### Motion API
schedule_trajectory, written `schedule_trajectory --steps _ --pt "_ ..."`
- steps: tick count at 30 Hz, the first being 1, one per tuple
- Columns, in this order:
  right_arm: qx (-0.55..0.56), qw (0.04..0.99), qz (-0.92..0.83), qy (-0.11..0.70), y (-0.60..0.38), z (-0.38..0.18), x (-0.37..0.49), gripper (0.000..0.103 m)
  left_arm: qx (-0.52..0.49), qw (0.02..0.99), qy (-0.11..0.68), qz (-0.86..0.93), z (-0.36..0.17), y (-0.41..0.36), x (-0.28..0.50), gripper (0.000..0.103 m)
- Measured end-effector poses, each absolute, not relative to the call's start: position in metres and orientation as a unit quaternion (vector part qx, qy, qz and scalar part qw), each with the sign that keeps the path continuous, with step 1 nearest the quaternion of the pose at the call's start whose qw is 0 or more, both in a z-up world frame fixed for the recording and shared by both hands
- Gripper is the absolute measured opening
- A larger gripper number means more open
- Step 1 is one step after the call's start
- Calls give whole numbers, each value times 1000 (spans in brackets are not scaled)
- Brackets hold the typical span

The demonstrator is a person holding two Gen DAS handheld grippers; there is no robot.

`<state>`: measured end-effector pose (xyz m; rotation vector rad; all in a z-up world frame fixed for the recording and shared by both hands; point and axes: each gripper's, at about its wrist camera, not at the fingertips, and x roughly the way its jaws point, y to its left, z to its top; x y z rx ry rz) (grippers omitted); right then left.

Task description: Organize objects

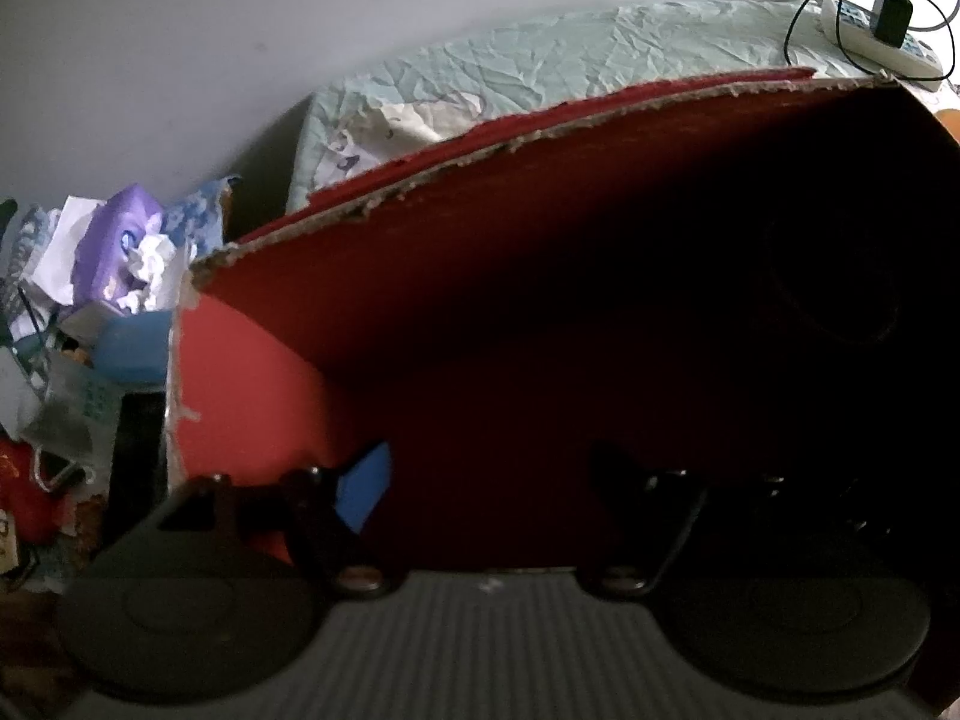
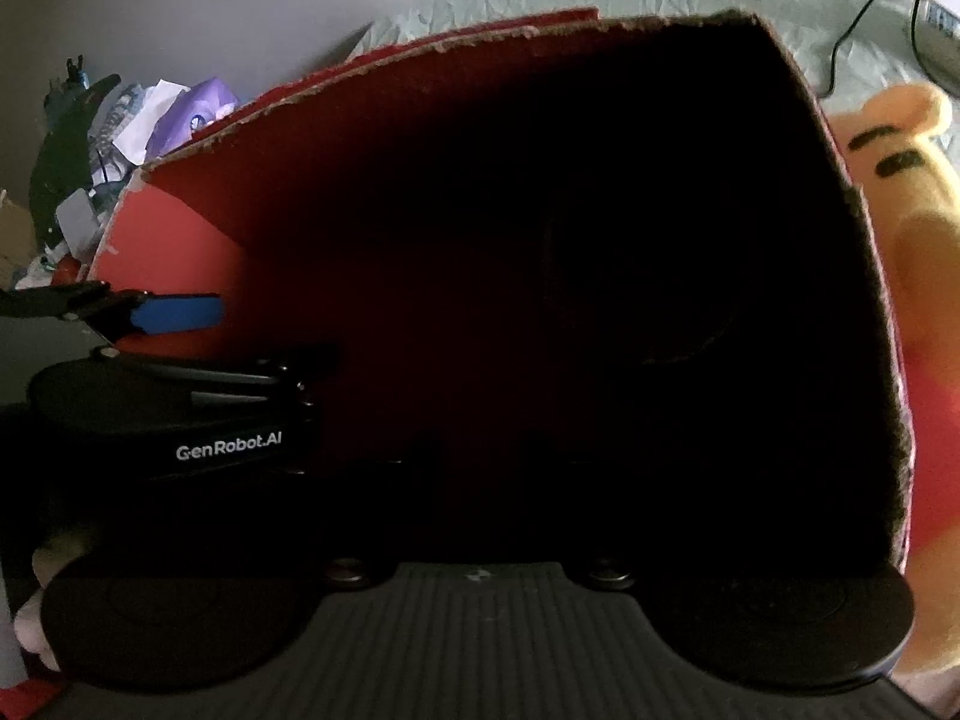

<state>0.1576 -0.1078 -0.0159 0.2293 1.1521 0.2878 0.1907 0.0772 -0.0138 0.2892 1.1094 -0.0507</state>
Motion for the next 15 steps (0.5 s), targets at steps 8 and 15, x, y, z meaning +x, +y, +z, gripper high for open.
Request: schedule_trajectory --steps 8,15 --pt "89 838 125 524 -101 -15 156 22 141 840 524 -22 -14 78 191 78" --pt "84 838 122 525 -99 -16 159 21 146 843 517 -19 -13 76 188 78"
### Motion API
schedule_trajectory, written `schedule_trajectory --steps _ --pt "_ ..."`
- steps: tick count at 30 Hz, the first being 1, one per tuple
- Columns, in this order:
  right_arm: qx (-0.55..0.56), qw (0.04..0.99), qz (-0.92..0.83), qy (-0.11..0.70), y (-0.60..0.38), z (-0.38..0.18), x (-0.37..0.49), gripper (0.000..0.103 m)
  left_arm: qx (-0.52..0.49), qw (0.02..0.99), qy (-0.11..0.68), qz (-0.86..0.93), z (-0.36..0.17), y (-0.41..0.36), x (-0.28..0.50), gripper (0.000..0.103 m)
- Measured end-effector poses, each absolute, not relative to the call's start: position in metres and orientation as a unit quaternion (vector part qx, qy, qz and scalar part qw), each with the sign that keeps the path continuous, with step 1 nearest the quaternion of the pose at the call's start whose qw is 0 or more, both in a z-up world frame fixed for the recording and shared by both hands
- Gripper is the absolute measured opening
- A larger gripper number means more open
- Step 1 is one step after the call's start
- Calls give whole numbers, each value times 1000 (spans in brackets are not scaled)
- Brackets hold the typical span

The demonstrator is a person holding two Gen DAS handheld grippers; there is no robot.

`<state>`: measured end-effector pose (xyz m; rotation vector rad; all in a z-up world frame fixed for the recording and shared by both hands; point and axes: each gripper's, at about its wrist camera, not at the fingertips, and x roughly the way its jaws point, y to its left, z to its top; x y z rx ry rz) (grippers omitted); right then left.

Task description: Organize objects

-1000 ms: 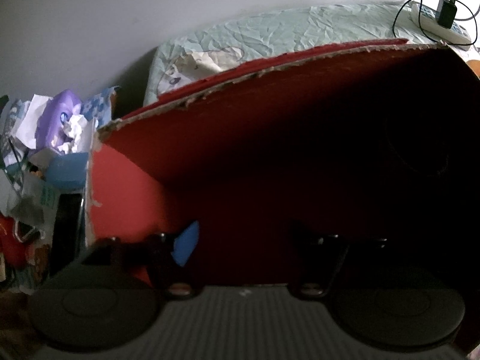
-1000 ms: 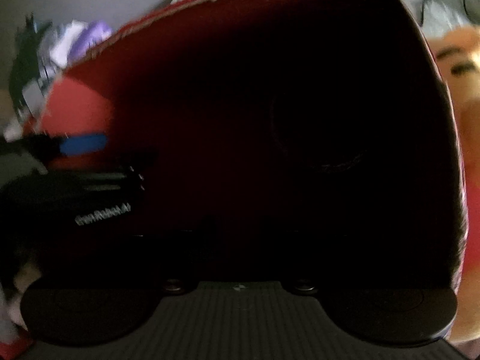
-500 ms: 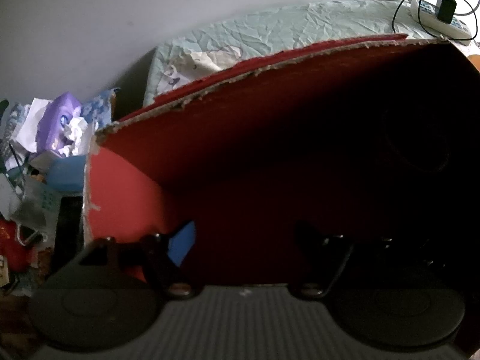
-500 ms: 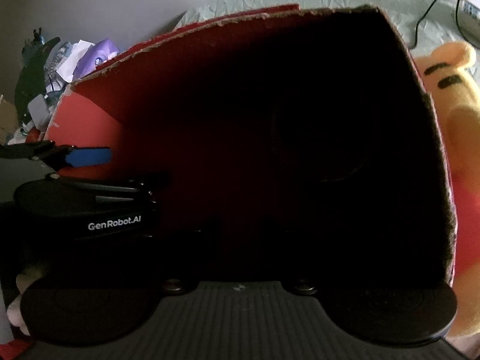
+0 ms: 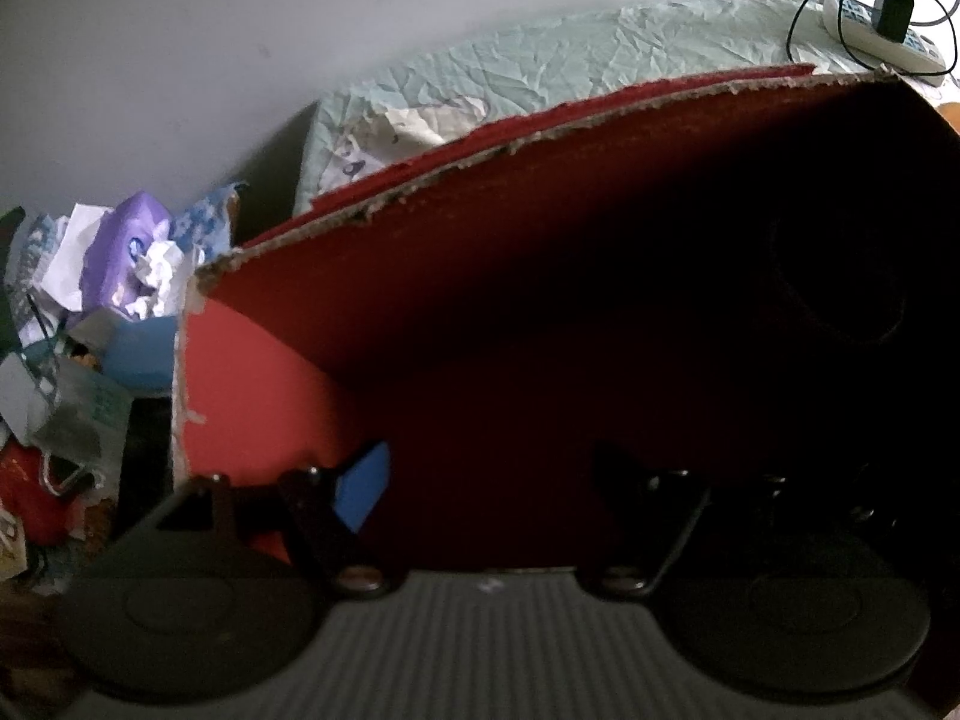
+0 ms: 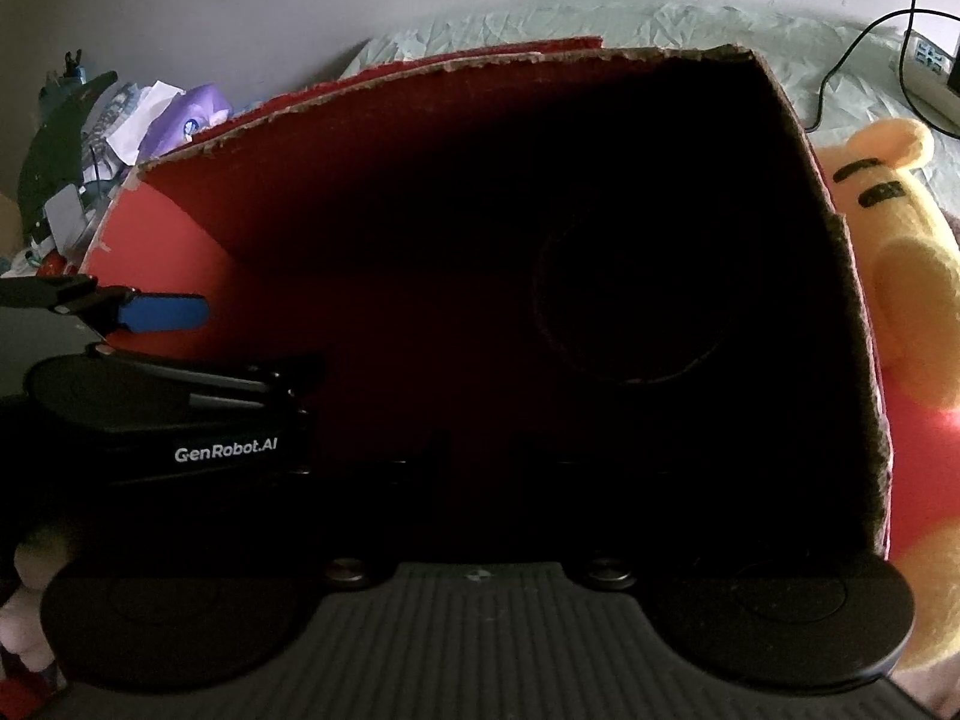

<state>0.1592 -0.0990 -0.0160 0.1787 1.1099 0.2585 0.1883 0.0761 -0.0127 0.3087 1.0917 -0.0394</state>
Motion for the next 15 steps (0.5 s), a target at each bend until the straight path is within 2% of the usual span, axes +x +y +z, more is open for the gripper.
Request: schedule_trajectory --steps 15 --pt "58 840 134 523 -91 -17 161 12 162 850 501 -8 -13 74 188 78"
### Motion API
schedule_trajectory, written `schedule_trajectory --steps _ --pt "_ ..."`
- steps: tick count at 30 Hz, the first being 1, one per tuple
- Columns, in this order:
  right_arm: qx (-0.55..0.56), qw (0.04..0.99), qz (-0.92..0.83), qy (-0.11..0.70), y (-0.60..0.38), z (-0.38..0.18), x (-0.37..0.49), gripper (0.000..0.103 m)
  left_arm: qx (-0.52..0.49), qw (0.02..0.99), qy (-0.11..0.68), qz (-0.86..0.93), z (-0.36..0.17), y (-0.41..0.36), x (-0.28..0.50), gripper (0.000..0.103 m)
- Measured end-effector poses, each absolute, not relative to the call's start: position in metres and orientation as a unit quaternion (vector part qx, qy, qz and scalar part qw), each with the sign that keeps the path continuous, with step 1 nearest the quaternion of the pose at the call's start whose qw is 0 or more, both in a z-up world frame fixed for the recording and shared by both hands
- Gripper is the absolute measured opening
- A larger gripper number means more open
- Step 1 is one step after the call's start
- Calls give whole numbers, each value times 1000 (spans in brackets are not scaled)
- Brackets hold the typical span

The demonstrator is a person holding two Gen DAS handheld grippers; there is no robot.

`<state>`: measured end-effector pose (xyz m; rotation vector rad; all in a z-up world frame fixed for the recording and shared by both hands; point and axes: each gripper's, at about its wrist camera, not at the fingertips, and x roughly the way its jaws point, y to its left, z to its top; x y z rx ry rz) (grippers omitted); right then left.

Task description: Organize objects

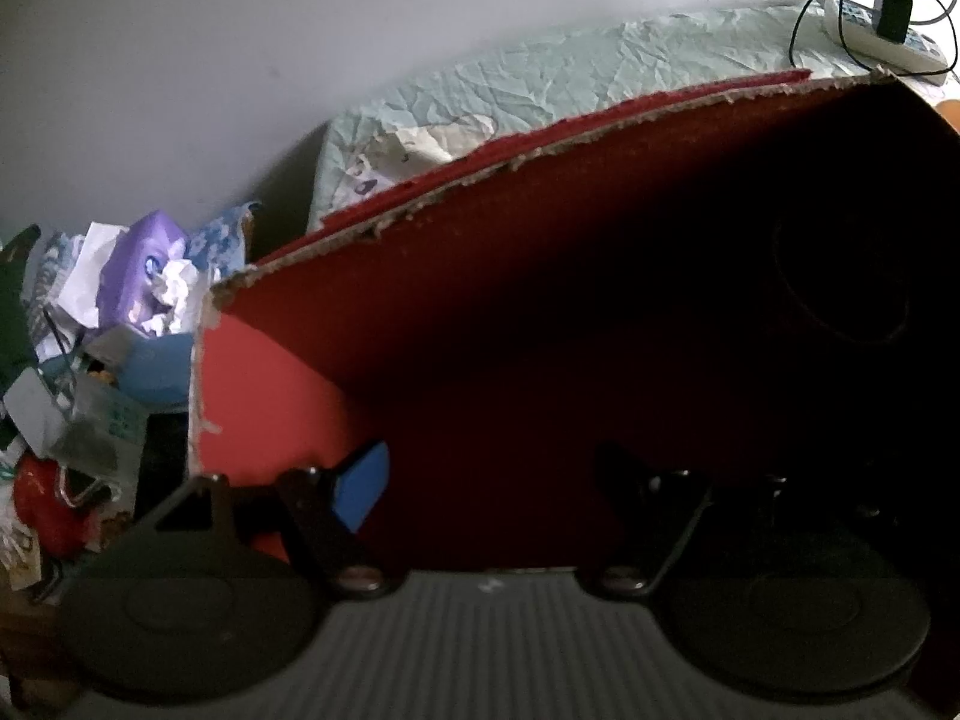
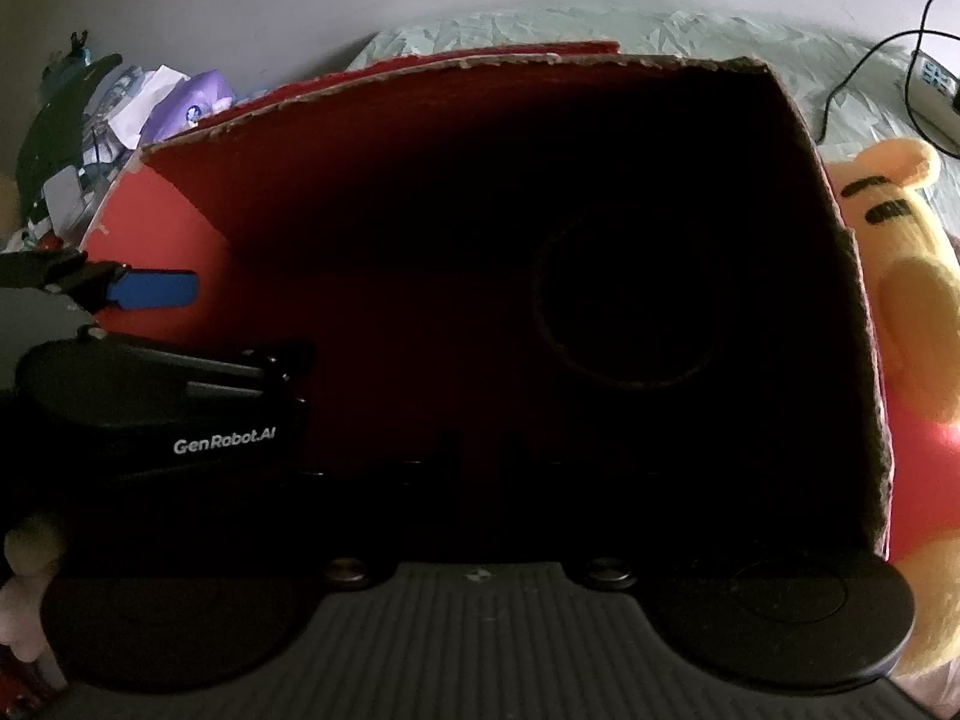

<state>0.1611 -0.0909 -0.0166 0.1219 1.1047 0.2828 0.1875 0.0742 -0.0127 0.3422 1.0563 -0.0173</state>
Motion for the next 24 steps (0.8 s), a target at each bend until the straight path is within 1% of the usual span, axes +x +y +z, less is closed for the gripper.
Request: schedule_trajectory --steps 10,17,24 --pt "65 837 151 522 -85 -18 166 10 185 841 508 15 -19 71 192 75" --pt "70 841 153 514 -86 -17 162 12 186 837 514 11 -21 70 194 78" --pt "68 851 139 501 -88 -16 158 12 189 840 508 15 -20 69 189 79"
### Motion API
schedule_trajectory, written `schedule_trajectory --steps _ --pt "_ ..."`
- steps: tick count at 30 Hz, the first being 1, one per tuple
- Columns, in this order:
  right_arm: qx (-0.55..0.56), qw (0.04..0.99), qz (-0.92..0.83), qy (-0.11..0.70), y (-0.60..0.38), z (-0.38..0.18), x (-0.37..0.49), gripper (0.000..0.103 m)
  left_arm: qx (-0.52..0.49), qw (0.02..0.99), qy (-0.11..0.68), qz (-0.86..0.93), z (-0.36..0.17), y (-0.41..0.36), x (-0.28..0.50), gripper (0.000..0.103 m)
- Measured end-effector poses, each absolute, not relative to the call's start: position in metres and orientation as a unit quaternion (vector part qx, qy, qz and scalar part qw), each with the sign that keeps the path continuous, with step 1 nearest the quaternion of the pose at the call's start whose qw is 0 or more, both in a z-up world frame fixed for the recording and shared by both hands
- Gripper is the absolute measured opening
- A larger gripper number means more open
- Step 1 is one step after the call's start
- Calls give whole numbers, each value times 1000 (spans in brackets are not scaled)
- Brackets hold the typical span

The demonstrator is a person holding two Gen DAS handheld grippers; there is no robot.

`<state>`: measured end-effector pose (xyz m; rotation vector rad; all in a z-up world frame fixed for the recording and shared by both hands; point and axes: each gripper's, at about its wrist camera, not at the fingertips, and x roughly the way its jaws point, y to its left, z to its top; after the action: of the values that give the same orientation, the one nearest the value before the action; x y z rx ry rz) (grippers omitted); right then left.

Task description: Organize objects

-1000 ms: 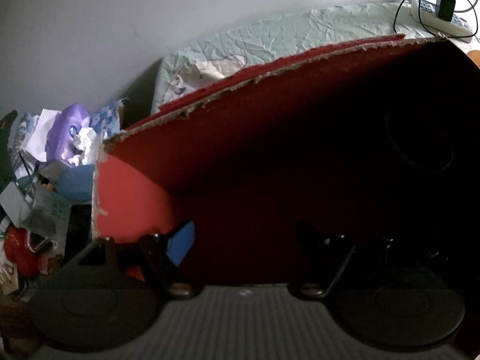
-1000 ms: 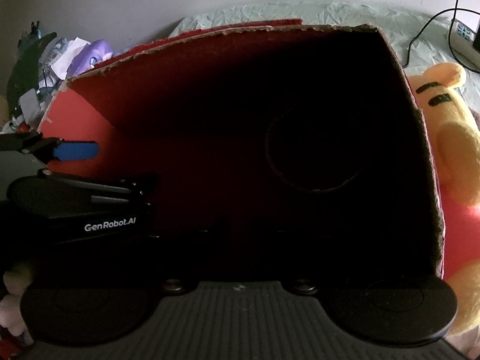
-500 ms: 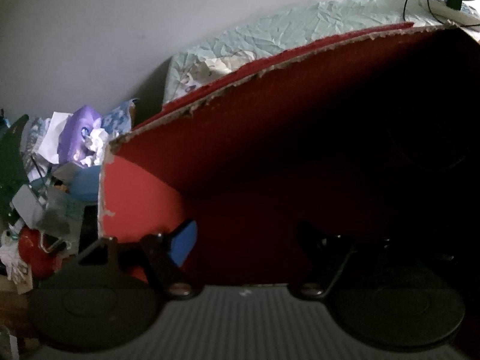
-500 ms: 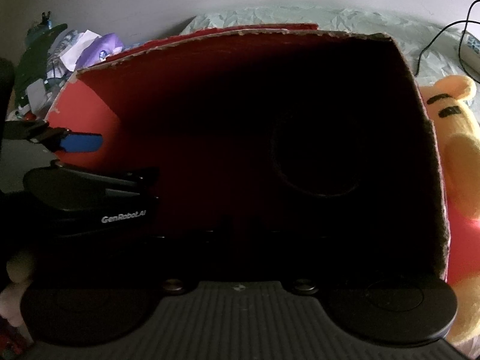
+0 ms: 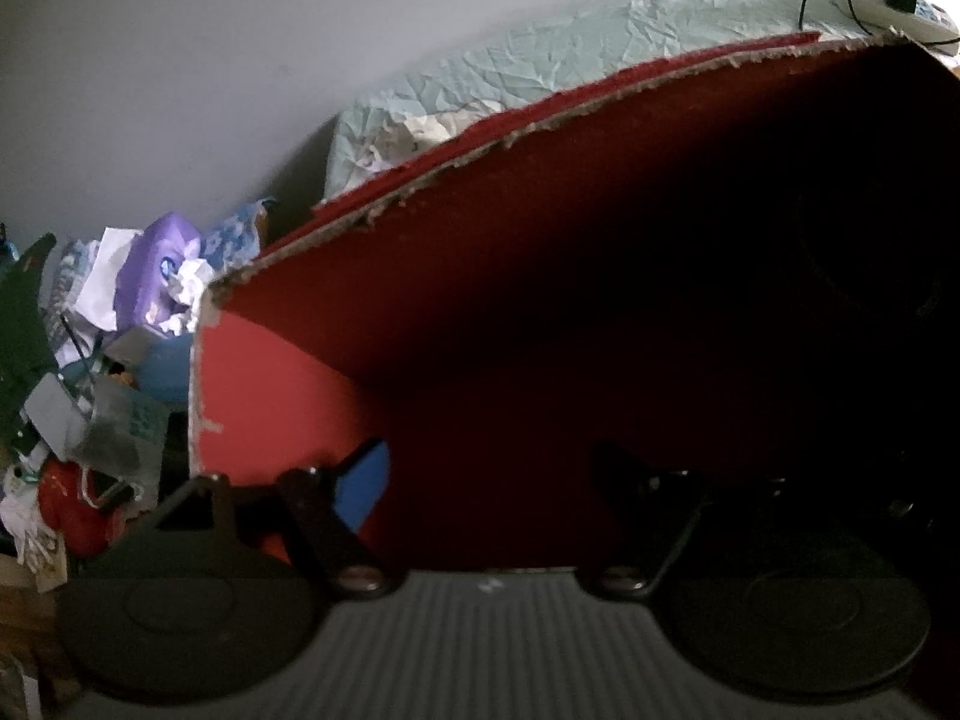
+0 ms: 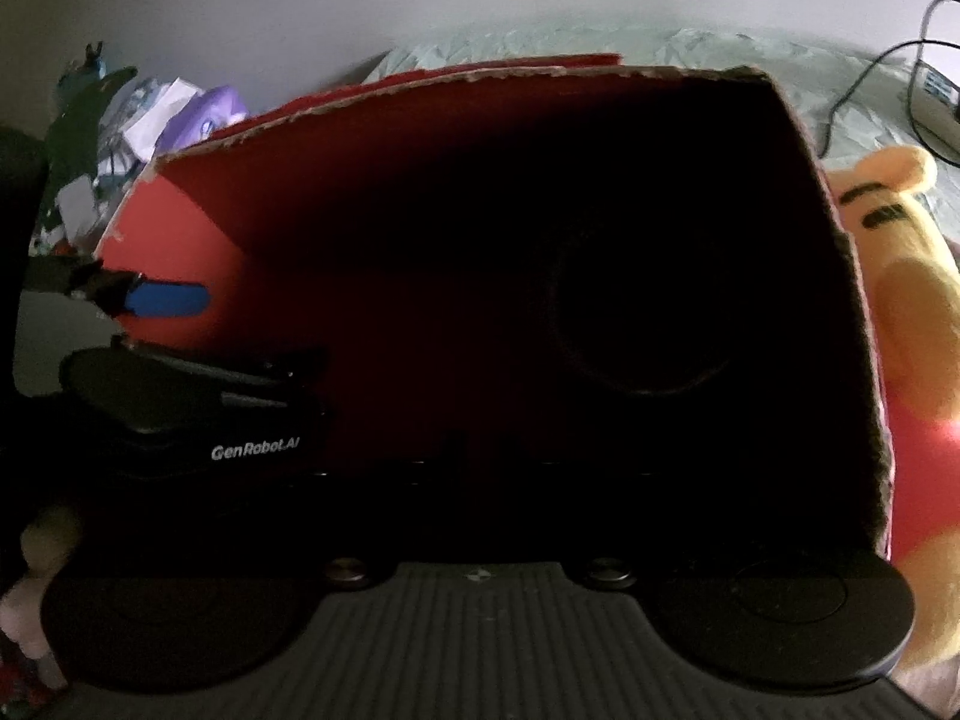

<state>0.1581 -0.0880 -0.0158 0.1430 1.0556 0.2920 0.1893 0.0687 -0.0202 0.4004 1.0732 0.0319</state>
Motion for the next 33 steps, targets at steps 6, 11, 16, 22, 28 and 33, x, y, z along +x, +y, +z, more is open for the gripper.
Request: schedule_trajectory --steps 6,11,16,22,28,33 --pt "72 857 144 490 -90 -15 153 14 195 846 496 21 -19 66 180 80" --pt "74 857 153 486 -92 -16 144 15 209 852 480 31 -18 62 167 82" --pt "79 872 149 460 -95 -13 142 20 195 864 463 31 -13 65 163 82" --pt "82 887 145 430 -98 -10 149 20 171 883 434 53 -4 74 170 90" --pt "84 891 143 423 -98 -9 145 23 141 890 430 55 4 74 168 88" --pt "111 891 142 418 -104 -5 144 24 110 899 421 51 16 77 153 87"
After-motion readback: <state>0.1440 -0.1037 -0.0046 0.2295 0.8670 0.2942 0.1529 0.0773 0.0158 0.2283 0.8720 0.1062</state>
